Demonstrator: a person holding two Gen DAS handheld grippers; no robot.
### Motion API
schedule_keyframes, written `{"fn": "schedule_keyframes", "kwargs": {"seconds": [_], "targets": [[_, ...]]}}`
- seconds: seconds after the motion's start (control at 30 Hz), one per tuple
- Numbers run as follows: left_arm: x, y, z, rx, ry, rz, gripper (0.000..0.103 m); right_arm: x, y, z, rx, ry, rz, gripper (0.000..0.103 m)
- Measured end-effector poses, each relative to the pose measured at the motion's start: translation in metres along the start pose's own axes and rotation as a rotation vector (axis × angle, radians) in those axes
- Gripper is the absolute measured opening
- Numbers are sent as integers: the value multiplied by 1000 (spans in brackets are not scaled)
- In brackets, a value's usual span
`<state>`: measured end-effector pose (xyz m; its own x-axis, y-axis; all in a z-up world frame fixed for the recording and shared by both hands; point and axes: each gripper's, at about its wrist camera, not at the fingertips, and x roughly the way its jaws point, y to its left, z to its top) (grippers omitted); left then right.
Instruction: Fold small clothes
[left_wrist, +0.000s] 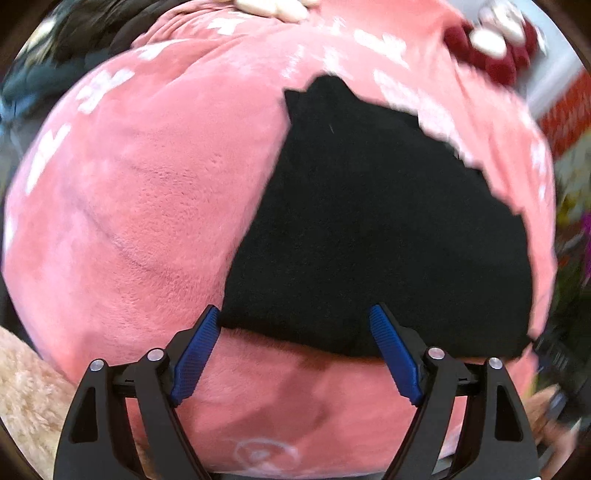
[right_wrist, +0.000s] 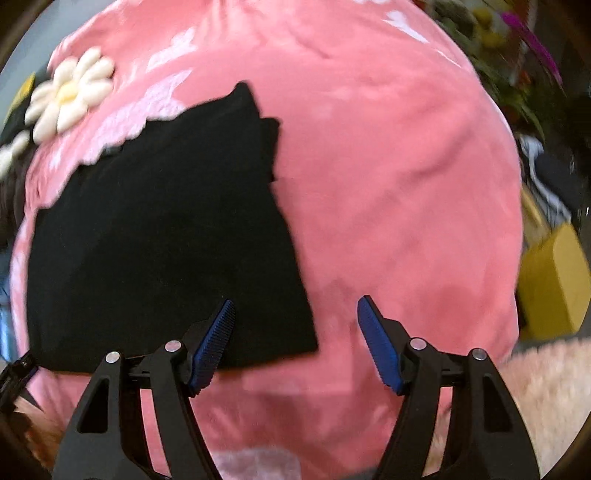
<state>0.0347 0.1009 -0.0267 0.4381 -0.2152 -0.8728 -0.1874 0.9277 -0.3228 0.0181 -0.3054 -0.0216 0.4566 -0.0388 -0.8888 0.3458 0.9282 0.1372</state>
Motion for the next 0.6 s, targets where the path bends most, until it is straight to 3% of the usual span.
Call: {"fn": "schedule_keyframes", "kwargs": {"seconds": [0.17,0.37,0.4,0.43,0.47,0.5,0.53,0.57,0.6], "targets": [[14,27,9,-199,46,-92,83,4,1,-8,5,29,8,72],[16,29,12,-226,13,-235,84,21,6,-7,44,66,120,72],[16,31,13,-240,13,-273,79,25,5,-7,64,78,144,72],[16,30,13,-241,17,-305,55,31,4,-7,88,97,173,72],[19,29,14,-222,37,-318,38,34,4,-7,100,106,183,73],[24,26,15,-198,66,-305,11,35,4,-6,96,100,183,66],[28,25,13,-183,81,-290,11,34,7,-3,79,94,192,56],[27,23,14,-172,74,-286,10,34,8,1,78,110,220,22],[25,19,15,-147,68,-285,8,32,8,5,94,132,256,11]]}}
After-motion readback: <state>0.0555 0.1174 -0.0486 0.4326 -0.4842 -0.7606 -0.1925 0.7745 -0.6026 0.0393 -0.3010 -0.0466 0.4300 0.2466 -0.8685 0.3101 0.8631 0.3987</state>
